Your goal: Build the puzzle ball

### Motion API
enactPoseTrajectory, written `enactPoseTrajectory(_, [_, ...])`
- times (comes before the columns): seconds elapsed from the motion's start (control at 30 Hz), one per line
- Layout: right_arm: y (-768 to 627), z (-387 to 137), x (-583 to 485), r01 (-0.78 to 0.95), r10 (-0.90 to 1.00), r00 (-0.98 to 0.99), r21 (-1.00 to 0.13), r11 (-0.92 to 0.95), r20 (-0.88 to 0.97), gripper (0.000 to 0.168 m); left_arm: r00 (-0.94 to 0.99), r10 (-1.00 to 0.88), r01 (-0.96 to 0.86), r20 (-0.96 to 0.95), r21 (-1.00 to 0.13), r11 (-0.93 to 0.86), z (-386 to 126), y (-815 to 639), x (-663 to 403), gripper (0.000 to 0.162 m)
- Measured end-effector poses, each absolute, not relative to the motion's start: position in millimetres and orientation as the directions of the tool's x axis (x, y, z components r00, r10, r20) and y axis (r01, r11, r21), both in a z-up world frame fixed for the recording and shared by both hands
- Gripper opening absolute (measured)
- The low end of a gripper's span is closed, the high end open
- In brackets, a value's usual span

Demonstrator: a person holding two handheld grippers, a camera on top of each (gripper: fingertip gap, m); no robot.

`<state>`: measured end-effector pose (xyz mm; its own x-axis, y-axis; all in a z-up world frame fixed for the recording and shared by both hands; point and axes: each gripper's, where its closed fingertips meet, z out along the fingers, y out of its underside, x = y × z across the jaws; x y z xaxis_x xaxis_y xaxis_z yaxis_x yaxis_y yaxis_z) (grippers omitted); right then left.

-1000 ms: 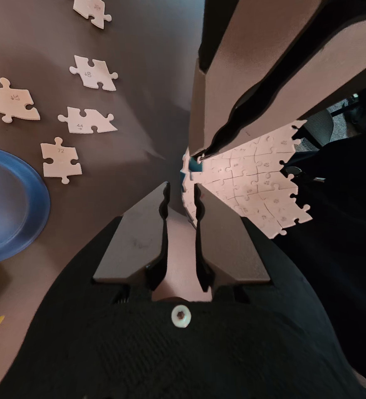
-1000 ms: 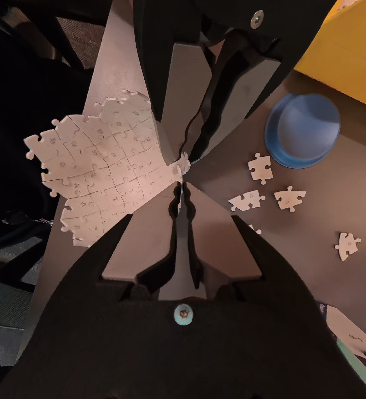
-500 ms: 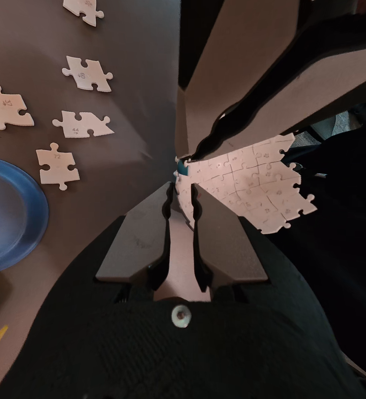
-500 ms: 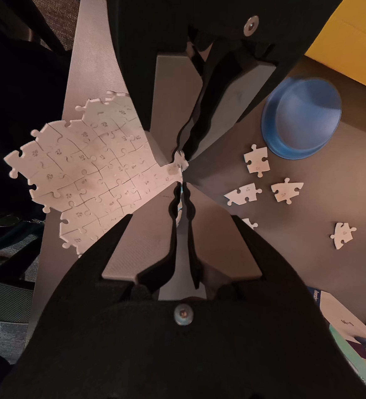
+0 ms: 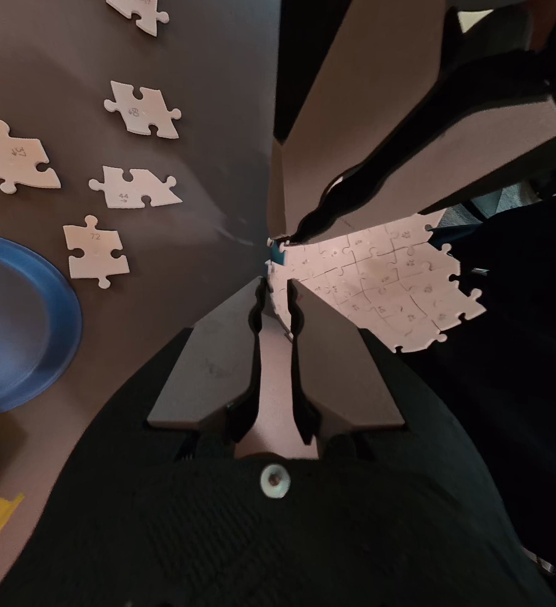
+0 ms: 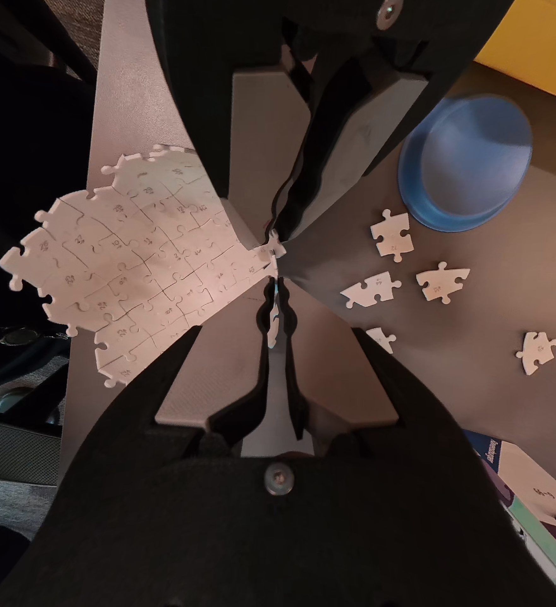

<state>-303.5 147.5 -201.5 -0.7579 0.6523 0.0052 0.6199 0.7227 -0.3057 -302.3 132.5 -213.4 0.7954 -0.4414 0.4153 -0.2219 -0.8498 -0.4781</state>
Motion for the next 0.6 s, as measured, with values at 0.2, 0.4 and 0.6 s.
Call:
enactPoseTrajectory(0.2, [148.6,-202.6,-305.4,0.632,0.654,-0.755,-0.311,0.71,-0.042,0.0,0.789,-0.42,-0.207,0.449,-0.449,-0.869,-216.6,136.2,-307.9,0.009])
enactPoseTrajectory(0.4, [151.7,-205.6,-306.2,0.649,0.661,-0.746,-0.32,0.69,-0.086,0.0,0.791,-0.412,-0.206,0.452,-0.438,-0.875,-220.0,139.7,-311.2,0.009])
enactPoseTrajectory(0.6, [154.7,-207.1,-306.2,0.68,0.682,-0.721,-0.321,0.659,-0.126,0.0,0.78,-0.413,-0.196,0.471,-0.443,-0.875,-218.6,141.7,-310.5,0.009])
